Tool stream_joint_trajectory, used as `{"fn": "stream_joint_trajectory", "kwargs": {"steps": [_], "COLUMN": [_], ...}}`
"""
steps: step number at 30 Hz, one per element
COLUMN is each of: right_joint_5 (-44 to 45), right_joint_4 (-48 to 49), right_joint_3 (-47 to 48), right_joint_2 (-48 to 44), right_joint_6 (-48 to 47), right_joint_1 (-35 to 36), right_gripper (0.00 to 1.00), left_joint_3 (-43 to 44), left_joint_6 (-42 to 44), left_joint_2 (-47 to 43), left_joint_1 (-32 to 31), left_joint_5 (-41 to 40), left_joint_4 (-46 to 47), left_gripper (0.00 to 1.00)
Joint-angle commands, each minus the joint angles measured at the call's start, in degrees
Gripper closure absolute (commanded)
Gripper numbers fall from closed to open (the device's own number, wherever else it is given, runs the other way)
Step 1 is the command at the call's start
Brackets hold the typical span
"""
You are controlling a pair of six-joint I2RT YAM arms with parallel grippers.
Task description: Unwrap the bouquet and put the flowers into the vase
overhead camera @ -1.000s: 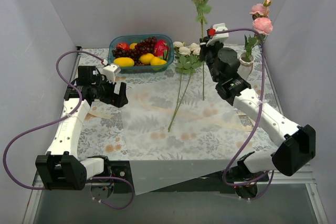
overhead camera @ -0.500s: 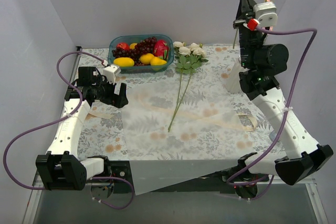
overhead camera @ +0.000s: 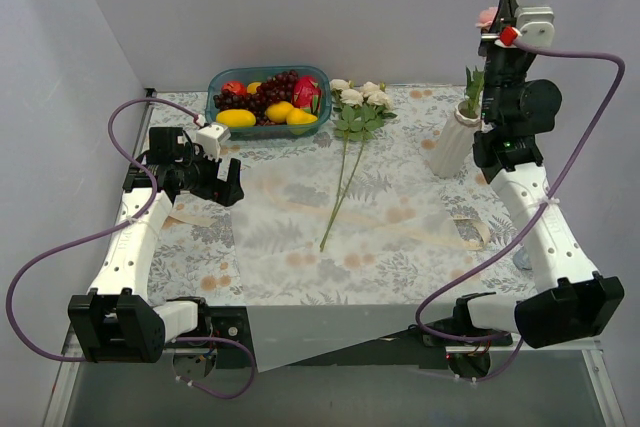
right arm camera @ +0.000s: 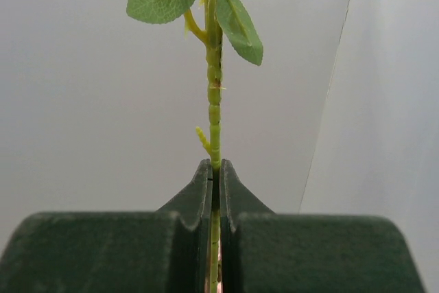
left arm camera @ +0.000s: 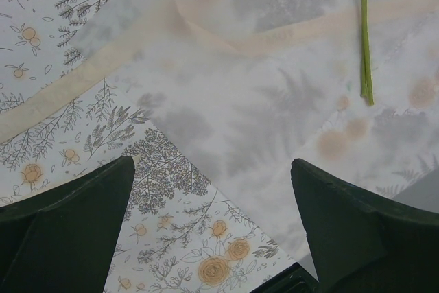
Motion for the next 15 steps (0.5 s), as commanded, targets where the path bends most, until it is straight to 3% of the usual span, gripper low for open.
{"fn": "stream_joint_trajectory", "kwargs": {"steps": [1, 15], "right_joint_5": [1.0, -0.2], "right_joint_4": [5.1, 12.3], "right_joint_3": [-2.1, -9.3], "right_joint_2": [-0.9, 0.3], "right_joint_6": [5.1, 10.3], "right_joint_1": [-1.6, -5.1], "right_gripper": [0.99, 0.99], "left_joint_3": [1.0, 3.0], "left_joint_6": [0.9, 0.9], "left_joint_2": [-1.6, -1.0], "left_joint_1": [0.4, 0.4], "left_joint_5": [-0.1, -0.7], "left_joint_4": [-0.6, -1.5], "left_gripper": [0.02, 0.02]}}
